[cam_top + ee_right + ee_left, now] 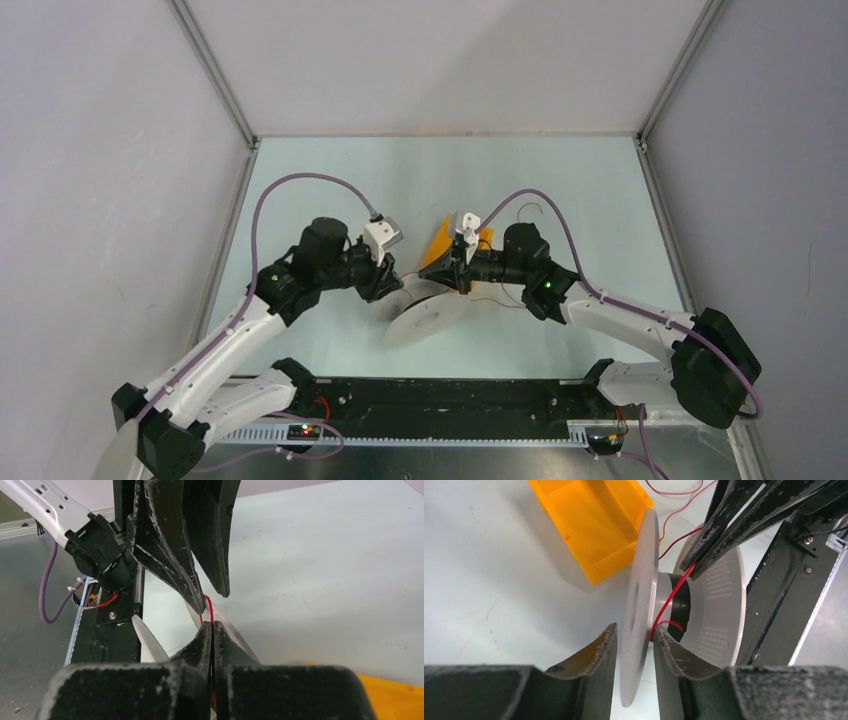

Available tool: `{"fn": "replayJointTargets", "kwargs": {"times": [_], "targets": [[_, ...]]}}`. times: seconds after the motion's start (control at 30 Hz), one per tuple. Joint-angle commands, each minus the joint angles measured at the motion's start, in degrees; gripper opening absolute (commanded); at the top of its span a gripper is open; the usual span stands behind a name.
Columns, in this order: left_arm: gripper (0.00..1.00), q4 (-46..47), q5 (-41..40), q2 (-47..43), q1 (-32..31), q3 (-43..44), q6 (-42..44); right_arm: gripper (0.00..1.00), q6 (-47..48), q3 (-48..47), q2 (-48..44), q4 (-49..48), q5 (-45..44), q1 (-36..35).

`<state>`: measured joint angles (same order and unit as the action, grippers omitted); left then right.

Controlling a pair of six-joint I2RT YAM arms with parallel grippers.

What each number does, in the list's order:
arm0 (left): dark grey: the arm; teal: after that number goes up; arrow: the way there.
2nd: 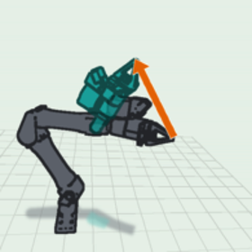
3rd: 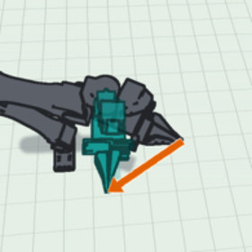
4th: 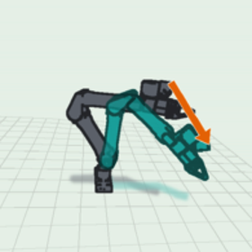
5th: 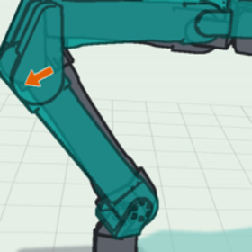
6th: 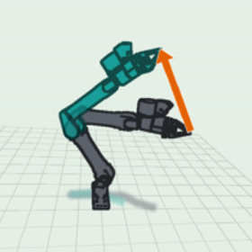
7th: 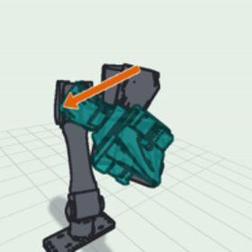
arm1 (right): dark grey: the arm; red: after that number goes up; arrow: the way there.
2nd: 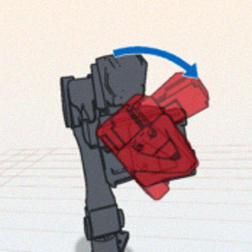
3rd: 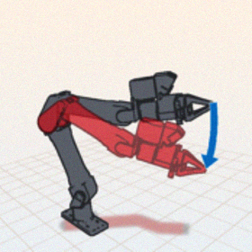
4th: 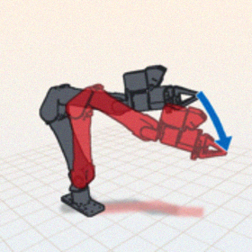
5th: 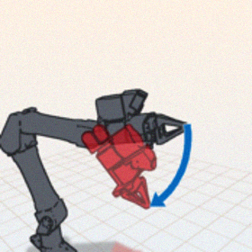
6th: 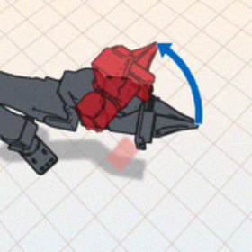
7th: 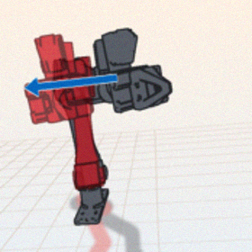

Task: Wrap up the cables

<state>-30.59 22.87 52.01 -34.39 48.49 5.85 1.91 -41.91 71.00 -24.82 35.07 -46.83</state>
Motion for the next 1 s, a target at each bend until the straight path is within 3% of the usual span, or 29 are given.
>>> {"fn": "replayJointTargets", "kwargs": {"times": [0.0, 0.97], "targets": [[0.37, 2.35, -1.00, 0.95, -0.84, -1.11, -1.67, 0.00, -1.27, 1.48, -1.76, -4.88, -1.45, -0.30], [0.36, 7.32, -5.25, 3.70, -3.71, -3.09, -4.26, 0.00, -3.20, 7.82, -2.61, -8.11, -2.03, 1.21]]}}
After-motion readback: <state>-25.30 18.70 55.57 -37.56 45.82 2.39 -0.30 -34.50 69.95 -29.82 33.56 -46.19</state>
